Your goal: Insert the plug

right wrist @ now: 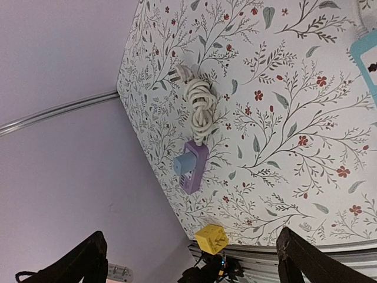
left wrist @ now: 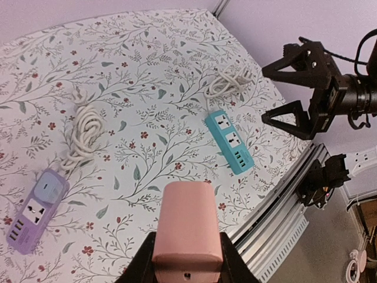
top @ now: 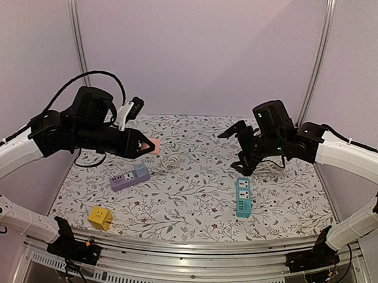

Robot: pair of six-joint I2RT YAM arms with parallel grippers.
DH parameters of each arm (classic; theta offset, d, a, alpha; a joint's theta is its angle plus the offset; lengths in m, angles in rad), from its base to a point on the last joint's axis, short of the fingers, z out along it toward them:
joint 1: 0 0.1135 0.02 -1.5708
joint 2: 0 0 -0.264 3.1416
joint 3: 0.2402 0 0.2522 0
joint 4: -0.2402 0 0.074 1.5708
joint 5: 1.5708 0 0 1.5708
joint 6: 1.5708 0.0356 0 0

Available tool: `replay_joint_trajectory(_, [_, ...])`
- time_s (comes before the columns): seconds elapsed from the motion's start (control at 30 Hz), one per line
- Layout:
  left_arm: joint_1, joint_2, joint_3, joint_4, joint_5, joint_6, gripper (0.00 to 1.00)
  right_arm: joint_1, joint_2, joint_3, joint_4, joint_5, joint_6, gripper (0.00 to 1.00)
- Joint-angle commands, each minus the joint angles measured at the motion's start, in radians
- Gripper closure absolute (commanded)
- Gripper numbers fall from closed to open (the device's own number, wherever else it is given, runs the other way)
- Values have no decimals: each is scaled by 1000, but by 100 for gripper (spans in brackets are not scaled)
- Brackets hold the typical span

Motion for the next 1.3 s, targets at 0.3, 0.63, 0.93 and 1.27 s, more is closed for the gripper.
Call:
replay_joint_trajectory(0.3, [27,-126,113,-509,-204,247,100,-25,16,186,-414,112,-771,1])
replay_joint_trajectory(0.63, [108,-29,191,-673,-238,505,100,-26,-19,199,-566,203,-909,1])
replay_joint_trajectory(0.93, [296,141,173,-716,-111,715,100,-25,-150,89,-643,216,-910,1])
replay_joint_trajectory(1.27, [395,340,164,-644,-32,984,100,-25,-297,34,-734,271,-863,1])
